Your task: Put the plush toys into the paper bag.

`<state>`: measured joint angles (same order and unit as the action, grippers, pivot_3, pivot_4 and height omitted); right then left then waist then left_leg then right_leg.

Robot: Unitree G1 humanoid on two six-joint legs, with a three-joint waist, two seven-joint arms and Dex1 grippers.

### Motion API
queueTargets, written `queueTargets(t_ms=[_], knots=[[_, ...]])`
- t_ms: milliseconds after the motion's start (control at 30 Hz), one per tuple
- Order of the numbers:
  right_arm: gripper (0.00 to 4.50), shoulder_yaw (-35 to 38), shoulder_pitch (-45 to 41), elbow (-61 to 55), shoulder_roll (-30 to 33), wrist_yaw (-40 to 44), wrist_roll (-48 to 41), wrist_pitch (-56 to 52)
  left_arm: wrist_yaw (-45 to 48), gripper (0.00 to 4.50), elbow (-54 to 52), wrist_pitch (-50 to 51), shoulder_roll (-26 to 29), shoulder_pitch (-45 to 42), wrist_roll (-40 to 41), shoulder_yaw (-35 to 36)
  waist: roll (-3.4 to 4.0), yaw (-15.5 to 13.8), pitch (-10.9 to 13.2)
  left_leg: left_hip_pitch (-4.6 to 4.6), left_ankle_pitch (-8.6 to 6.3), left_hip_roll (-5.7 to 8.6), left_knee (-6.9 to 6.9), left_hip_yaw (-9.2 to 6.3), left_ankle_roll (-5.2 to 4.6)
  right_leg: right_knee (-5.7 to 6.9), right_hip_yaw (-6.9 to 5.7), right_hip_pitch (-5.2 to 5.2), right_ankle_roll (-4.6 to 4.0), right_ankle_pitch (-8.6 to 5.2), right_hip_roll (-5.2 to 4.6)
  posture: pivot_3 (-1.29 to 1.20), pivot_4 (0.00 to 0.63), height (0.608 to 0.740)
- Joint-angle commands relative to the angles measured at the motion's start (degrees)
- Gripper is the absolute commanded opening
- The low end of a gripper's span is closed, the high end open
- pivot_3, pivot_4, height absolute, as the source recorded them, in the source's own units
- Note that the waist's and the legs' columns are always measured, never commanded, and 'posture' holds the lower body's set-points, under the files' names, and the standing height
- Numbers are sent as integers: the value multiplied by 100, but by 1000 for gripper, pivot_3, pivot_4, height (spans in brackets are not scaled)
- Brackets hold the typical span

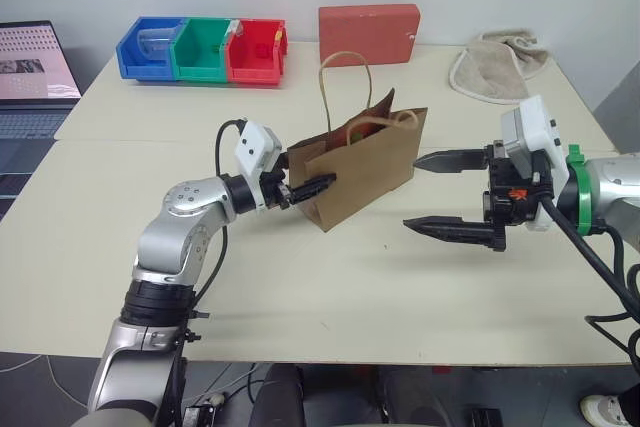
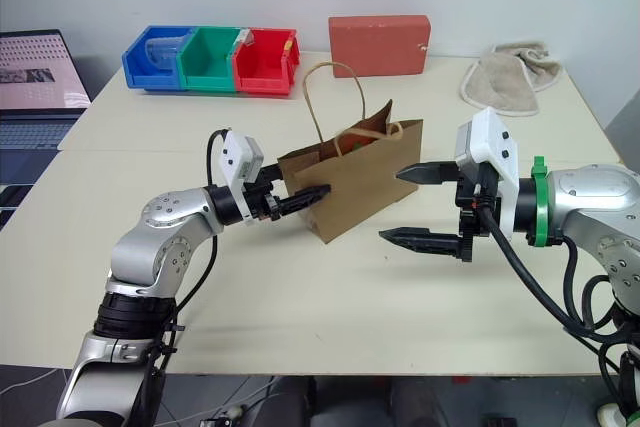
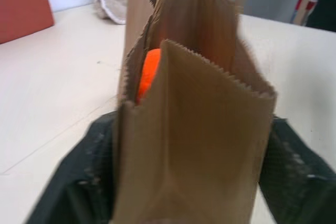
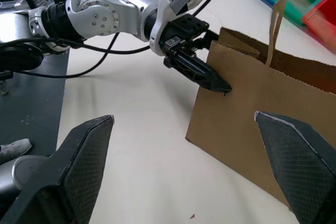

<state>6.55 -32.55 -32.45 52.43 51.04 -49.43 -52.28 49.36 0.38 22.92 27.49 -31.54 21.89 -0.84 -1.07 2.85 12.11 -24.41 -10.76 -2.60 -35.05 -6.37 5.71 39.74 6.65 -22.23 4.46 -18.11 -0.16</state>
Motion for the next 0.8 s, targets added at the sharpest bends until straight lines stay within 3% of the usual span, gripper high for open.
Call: queueTargets(t_ms=[33,233,400,633,800], knots=[[4500,15,31,-130,10,-48,165,243,13,1935,60,-327,-108,-110,-20,58,0,-3,0,0,0,0,0,0,0,0,0,0,0,0,0,0,150,740],[4500,-22,247,-212,12,-126,408,508,148,29,211,-434,-131,-142,-8,54,0,-5,0,0,0,1,0,-1,0,3,0,0,0,0,0,0,150,740],[4500,316,823,-352,20,-349,750,845,868,29,450,-395,45,-345,229,57,0,-5,0,0,0,1,0,-2,0,4,-2,0,0,0,0,0,150,740],[4500,1880,2220,-703,599,-92,406,433,2382,29,920,-249,240,-970,437,-324,-1,-80,-1,1,0,4,-1,-2,0,5,-2,4,0,0,0,0,150,740],[4500,2826,2992,-1010,709,-152,255,124,2992,29,1861,-753,12,-1455,177,-596,-2,-100,-2,5,0,5,-5,-3,0,5,-4,10,0,0,1,0,150,740]])
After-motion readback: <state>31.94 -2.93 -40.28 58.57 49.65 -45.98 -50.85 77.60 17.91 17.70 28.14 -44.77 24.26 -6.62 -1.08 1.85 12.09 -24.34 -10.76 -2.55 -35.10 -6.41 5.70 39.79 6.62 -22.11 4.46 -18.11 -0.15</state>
